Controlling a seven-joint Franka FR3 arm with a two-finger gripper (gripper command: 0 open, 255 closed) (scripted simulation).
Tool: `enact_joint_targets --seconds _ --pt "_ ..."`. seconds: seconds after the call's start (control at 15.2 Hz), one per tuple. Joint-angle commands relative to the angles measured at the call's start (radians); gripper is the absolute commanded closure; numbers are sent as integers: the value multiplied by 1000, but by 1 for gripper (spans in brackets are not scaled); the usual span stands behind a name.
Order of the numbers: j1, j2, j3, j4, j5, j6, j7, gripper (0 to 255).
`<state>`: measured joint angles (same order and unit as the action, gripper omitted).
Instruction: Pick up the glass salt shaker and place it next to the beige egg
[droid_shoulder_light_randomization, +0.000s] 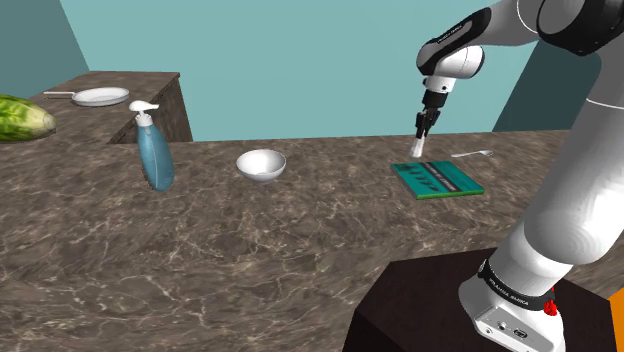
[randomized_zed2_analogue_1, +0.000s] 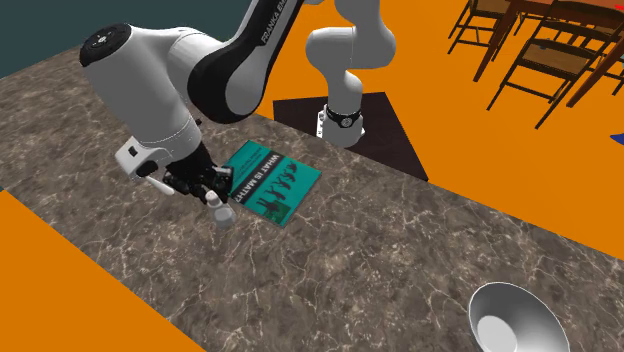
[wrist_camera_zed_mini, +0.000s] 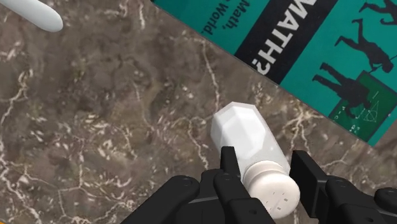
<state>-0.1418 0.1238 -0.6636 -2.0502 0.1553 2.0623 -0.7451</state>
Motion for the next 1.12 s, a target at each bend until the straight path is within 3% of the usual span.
enact_joint_targets --seconds 0.0,1.06 --pt "3 -14 -1 14 -12 -25 10 255" --pt "12 -92 -4 157 -71 -225 61 255"
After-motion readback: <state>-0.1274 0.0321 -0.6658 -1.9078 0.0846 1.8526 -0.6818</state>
